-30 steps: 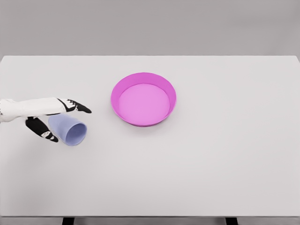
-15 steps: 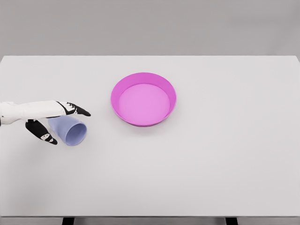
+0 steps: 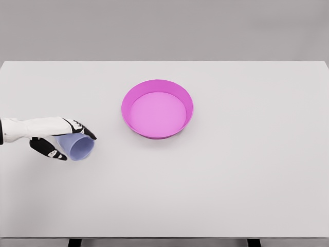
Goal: Flip the cup with left arm and place it on the plate
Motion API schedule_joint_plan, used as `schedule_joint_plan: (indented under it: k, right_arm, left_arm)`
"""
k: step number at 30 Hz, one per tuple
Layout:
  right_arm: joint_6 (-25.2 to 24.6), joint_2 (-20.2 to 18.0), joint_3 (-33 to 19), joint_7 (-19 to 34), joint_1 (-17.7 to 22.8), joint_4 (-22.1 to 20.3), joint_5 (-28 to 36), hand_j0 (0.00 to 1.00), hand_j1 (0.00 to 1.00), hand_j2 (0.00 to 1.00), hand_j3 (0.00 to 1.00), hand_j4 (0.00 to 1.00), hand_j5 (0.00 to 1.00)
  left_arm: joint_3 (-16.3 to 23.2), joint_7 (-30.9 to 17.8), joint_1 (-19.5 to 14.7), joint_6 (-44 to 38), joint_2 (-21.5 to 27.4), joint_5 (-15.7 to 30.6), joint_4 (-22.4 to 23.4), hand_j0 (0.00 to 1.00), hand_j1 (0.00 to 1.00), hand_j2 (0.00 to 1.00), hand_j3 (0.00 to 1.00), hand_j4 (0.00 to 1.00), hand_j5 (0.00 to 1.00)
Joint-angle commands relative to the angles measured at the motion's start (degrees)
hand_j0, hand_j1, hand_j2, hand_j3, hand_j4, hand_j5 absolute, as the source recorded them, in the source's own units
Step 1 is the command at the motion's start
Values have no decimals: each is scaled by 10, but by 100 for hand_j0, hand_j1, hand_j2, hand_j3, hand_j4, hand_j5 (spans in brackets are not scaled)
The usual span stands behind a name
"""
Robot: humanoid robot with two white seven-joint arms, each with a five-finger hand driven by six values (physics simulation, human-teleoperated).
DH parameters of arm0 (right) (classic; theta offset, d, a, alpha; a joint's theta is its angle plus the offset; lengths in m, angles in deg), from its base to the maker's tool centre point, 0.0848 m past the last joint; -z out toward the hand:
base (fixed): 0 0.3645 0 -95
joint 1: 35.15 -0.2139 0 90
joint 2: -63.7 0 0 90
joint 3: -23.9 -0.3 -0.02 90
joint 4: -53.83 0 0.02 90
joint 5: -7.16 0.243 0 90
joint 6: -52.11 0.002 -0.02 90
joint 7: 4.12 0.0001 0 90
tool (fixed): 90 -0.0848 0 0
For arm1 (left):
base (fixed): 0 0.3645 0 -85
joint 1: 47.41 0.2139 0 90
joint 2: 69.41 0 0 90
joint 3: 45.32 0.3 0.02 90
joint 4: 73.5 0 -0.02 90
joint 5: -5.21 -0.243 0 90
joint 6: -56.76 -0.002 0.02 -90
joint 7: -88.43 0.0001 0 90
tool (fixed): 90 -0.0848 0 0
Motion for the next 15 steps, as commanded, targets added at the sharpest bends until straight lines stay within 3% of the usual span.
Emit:
schedule_joint_plan:
  k: [1, 10, 13, 15]
  right_arm:
    - [0, 0, 0, 0, 0, 0, 0, 100, 100, 100, 100, 100, 100]
    - [0, 0, 0, 0, 0, 0, 1, 100, 100, 100, 100, 100, 100]
    - [0, 0, 0, 0, 0, 0, 0, 100, 100, 100, 100, 100, 100]
    - [0, 0, 0, 0, 0, 0, 0, 100, 100, 100, 100, 100, 100]
  left_arm:
    - [-1, 0, 0, -1, 0, 4, 0, 74, 74, 74, 74, 74, 74]
    - [-10, 0, 0, -1, 0, 9, -6, 64, 64, 64, 64, 64, 64]
    - [-14, 0, -5, -1, 0, 42, -13, 62, 62, 62, 62, 62, 62]
    - [-39, 0, -2, -1, 0, 57, -25, 60, 60, 60, 60, 60, 60]
